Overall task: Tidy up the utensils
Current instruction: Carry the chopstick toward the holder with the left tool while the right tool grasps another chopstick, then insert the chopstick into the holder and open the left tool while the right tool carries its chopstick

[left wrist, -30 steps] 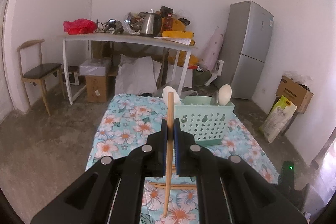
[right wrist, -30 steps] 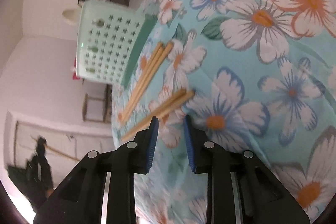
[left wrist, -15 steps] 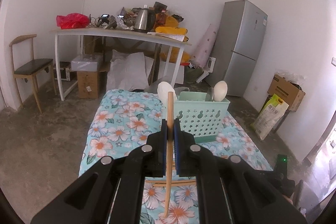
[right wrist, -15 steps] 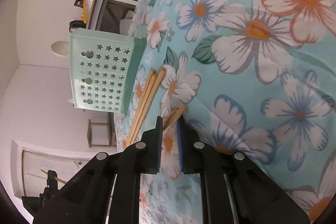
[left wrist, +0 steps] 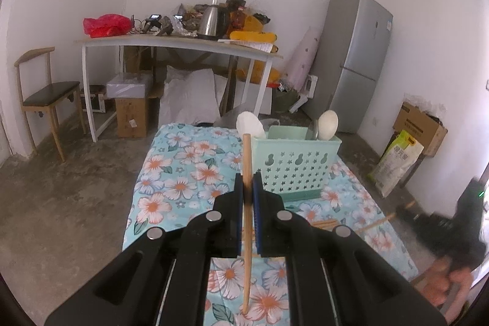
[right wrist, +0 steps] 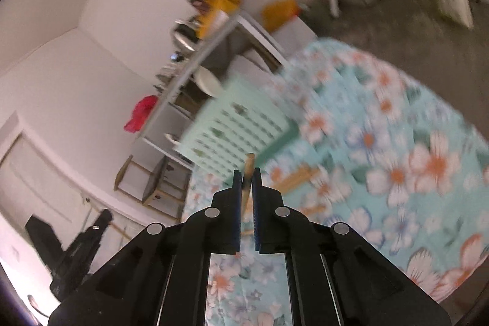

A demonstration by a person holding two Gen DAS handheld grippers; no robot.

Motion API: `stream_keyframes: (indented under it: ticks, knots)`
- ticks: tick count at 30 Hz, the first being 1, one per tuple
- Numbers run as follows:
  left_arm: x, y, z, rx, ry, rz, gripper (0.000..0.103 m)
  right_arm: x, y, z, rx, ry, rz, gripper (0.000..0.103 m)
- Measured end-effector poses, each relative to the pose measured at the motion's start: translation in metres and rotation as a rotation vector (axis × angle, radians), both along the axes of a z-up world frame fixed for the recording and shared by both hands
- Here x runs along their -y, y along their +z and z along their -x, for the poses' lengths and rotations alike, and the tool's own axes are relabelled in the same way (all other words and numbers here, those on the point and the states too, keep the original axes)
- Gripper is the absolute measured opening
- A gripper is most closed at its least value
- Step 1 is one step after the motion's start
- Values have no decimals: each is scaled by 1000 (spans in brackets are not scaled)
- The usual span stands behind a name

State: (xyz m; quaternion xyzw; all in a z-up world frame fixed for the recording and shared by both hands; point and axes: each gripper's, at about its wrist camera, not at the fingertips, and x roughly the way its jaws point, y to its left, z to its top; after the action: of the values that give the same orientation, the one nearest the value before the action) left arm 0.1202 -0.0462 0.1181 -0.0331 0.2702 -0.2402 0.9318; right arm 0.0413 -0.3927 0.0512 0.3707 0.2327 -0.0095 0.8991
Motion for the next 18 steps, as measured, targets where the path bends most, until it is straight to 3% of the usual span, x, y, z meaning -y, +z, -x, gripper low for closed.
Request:
stream_keyframes:
  ticks: [8,18]
  knots:
    - [2,12,3,4,-18,-16,5,-7,35,3,90,37,132,4]
    - [12,62,3,122,-53,39,5,0,60,0,161,28,197,4]
